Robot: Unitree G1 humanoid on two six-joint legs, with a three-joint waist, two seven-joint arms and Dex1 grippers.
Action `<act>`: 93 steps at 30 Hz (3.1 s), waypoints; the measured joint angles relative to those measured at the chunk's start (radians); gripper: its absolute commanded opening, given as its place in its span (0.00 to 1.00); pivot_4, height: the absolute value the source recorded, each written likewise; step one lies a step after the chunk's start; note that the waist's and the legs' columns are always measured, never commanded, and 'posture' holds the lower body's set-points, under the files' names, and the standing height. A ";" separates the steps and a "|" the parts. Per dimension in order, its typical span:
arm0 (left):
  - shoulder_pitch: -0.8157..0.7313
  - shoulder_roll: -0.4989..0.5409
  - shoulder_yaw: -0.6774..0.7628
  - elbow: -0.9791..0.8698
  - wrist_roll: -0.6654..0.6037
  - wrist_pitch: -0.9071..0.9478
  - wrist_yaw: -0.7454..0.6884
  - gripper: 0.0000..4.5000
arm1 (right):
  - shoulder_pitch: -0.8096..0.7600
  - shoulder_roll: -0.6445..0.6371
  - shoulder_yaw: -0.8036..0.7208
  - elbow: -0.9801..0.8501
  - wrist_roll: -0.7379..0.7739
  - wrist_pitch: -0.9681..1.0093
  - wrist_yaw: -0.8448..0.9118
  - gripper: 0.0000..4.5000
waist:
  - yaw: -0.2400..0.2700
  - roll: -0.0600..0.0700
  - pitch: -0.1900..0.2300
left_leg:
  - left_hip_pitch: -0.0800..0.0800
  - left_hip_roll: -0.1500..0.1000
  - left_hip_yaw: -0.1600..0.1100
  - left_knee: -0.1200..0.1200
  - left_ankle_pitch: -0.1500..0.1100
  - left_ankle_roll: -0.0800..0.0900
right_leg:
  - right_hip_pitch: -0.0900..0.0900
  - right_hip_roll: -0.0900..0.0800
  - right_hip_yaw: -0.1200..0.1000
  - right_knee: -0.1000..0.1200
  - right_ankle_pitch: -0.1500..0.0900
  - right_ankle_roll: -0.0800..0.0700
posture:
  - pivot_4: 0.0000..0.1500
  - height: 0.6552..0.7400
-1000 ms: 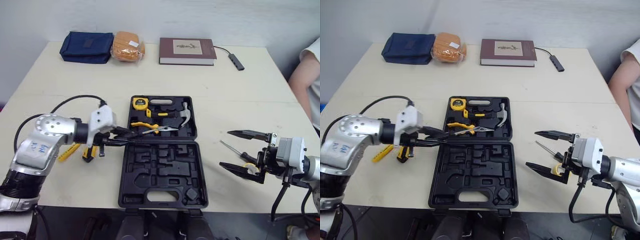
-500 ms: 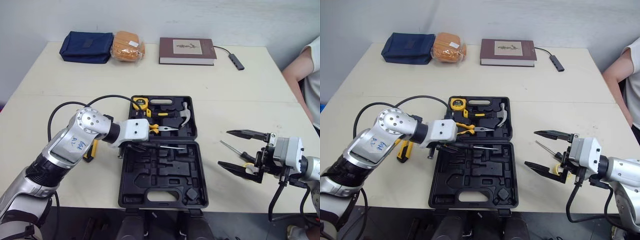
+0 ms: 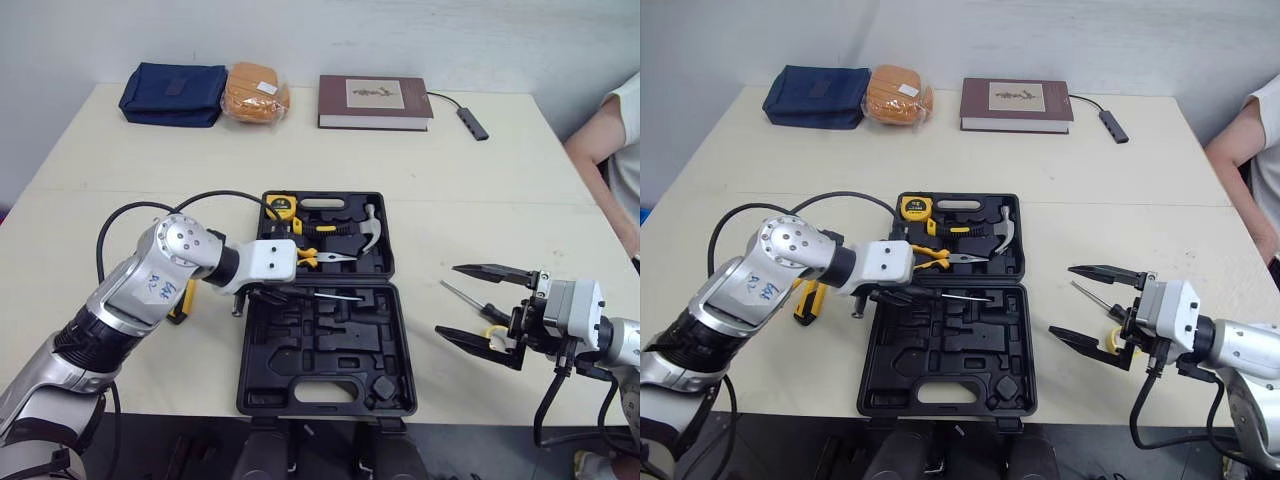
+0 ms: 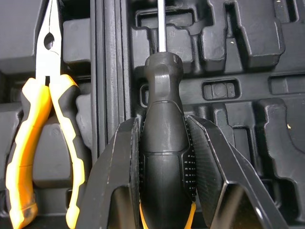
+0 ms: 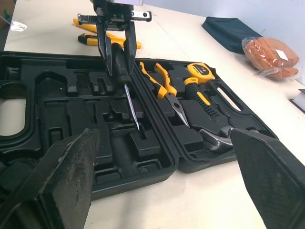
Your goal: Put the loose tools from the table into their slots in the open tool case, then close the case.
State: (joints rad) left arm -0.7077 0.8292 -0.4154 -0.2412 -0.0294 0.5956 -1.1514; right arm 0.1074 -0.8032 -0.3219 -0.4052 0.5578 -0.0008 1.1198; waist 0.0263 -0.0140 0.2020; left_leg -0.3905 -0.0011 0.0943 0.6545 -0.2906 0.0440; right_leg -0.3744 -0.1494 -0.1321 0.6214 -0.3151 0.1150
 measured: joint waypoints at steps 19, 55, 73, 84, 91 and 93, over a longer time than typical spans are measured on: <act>-0.014 -0.078 -0.025 0.062 0.077 -0.069 0.011 0.19 | 0.007 0.018 0.000 0.000 -0.009 -0.003 -0.001 1.00 | 0.005 0.000 0.000 | 0.001 0.000 -0.001 0.006 -0.001 0.001 | 0.002 -0.002 0.001 0.001 0.001 -0.001 | 1.00 1.00; 0.032 -0.249 0.248 0.129 -0.172 -0.209 -0.004 0.29 | 0.018 0.029 0.003 -0.022 -0.010 0.000 -0.013 1.00 | 0.000 0.001 0.000 | 0.000 0.001 -0.001 0.009 -0.001 0.002 | 0.001 -0.001 0.000 0.001 0.001 -0.001 | 1.00 1.00; 0.216 -0.321 0.264 0.342 -0.181 -0.424 0.037 0.03 | 0.026 0.035 0.003 0.002 -0.025 -0.020 -0.020 1.00 | 0.000 0.001 0.000 | 0.000 0.001 -0.001 0.009 -0.003 0.002 | 0.002 -0.001 0.000 0.000 0.001 0.000 | 1.00 1.00; 0.214 -0.303 0.243 0.319 -0.161 -0.335 0.085 0.03 | 0.030 0.048 0.003 0.010 -0.030 -0.022 -0.020 1.00 | 0.000 0.001 0.000 | 0.001 0.002 -0.001 0.009 -0.003 0.002 | 0.003 -0.002 0.001 0.000 0.001 0.000 | 1.00 1.00; 0.200 -0.262 0.202 0.273 -0.143 -0.266 0.101 0.03 | 0.026 0.048 0.003 0.013 -0.031 -0.024 -0.020 1.00 | 0.000 0.002 -0.001 | 0.003 0.003 -0.001 0.009 -0.004 0.000 | 0.004 -0.002 0.001 -0.001 0.002 -0.001 | 1.00 1.00; 0.196 -0.253 0.190 0.250 -0.128 -0.234 0.109 0.03 | 0.026 0.048 0.003 0.016 -0.032 -0.029 -0.020 1.00 | 0.000 0.004 -0.002 | 0.004 0.004 -0.001 0.009 -0.005 0.000 | 0.006 -0.002 0.001 -0.002 0.002 -0.001 | 1.00 1.00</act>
State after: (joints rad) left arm -0.5118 0.5761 -0.2252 0.0085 -0.1573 0.3621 -1.0422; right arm 0.1331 -0.7550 -0.3185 -0.3888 0.5260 -0.0294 1.0998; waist 0.0264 -0.0095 0.1996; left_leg -0.3864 0.0027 0.0937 0.6631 -0.2959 0.0440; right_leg -0.3682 -0.1515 -0.1309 0.6197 -0.3135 0.1139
